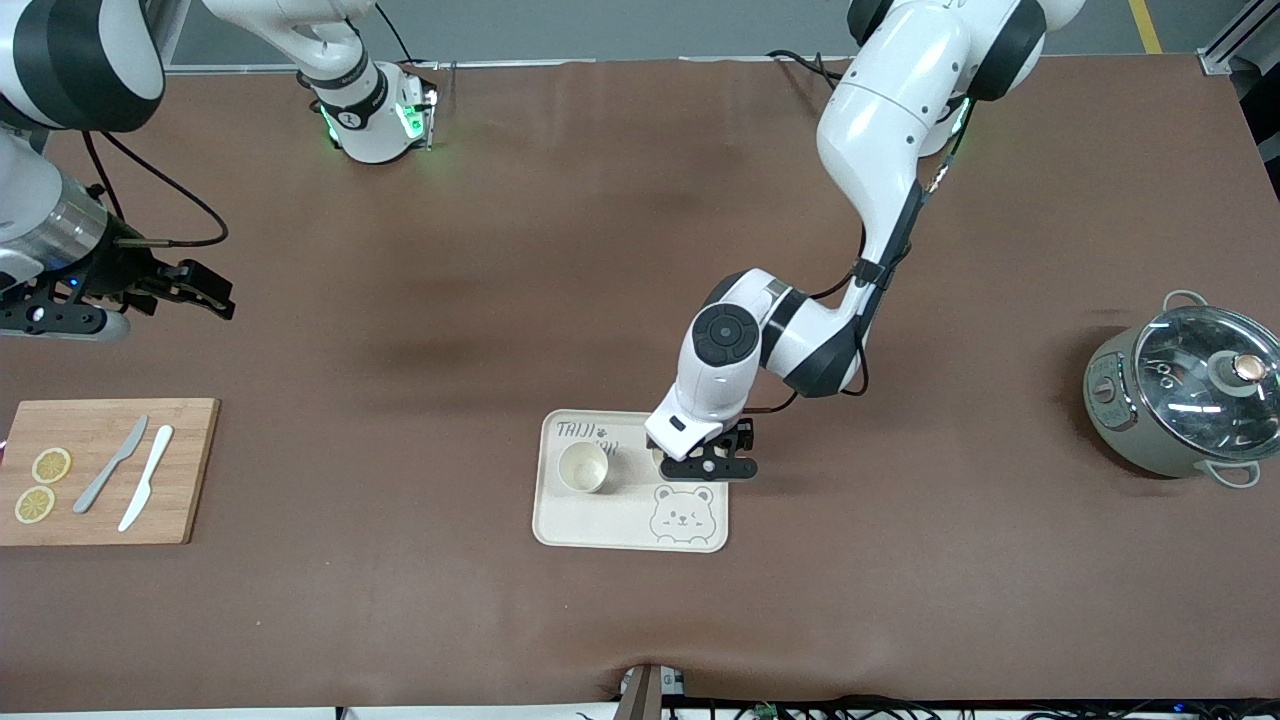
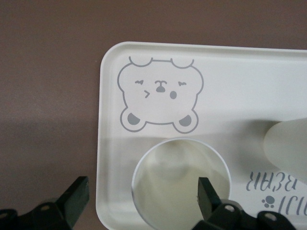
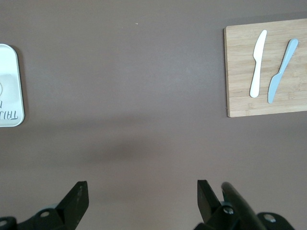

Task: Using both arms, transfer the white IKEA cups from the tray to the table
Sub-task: 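Lower the left gripper around the cup rim and close it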

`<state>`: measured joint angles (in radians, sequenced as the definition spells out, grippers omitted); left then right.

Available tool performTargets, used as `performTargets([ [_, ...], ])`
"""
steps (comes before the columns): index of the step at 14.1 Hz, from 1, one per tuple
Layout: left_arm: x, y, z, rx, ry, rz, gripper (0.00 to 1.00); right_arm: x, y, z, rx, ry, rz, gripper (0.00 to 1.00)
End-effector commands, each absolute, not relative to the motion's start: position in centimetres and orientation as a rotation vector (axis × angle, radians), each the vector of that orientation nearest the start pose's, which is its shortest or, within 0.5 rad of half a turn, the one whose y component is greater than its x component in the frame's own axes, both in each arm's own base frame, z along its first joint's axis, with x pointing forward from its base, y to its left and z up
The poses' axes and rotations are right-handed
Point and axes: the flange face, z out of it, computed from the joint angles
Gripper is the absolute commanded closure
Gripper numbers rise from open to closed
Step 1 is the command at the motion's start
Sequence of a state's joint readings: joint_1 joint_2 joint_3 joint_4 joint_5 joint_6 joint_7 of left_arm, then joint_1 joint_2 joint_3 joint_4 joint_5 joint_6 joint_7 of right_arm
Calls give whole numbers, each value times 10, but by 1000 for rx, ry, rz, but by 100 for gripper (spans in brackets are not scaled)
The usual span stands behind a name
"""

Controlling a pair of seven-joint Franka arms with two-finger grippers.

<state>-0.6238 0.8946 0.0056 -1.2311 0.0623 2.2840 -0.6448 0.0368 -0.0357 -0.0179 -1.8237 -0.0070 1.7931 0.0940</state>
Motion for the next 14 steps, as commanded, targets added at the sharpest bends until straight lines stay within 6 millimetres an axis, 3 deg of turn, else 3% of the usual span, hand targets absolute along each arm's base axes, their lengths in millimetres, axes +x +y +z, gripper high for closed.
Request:
performTargets([
  [1,633,-451,237,-3173,16,-310,0,548,10,547,-3158,100,-23,0],
  [7,637,-447,224,-3177,19,-324,0,548,10,546,-3158,100,-21,0],
  [14,640,-442,223,-3175,15,-322,0,549,11,546,-3158,100,-26,0],
])
